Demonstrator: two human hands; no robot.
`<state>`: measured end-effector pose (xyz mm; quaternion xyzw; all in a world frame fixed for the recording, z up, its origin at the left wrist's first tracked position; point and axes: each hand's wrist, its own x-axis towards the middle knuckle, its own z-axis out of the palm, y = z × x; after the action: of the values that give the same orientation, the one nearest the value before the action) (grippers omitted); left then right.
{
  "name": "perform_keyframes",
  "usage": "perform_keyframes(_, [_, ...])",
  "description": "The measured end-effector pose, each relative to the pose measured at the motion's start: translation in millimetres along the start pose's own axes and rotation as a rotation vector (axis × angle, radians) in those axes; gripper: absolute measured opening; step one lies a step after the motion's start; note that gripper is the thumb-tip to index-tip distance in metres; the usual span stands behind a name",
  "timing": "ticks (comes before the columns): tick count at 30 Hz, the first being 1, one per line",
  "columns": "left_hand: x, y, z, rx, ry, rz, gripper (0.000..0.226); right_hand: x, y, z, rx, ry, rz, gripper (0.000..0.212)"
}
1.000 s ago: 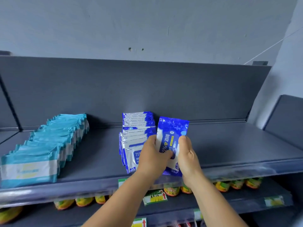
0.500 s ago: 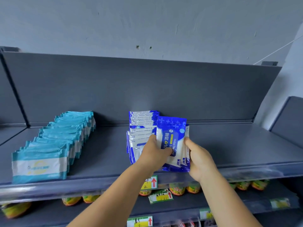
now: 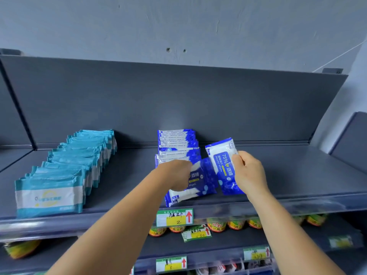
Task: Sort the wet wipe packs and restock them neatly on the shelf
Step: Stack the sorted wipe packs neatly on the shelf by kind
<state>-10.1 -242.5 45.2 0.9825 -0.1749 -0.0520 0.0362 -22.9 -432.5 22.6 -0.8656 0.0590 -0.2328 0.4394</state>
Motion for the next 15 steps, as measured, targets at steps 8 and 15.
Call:
perform_keyframes(8, [19.3, -7.9, 18.8, 0.227, 0.259, -0.002, 0.050, 4.9, 2.3, 7.8, 0.153, 0.047, 0.016, 0.028])
perform_keyframes(15, [7.1, -24.0, 39.4, -0.119, 0.492, -0.240, 0.063, -5.4, -20.3, 0.8, -0.021, -0.122, -0.370, 0.020])
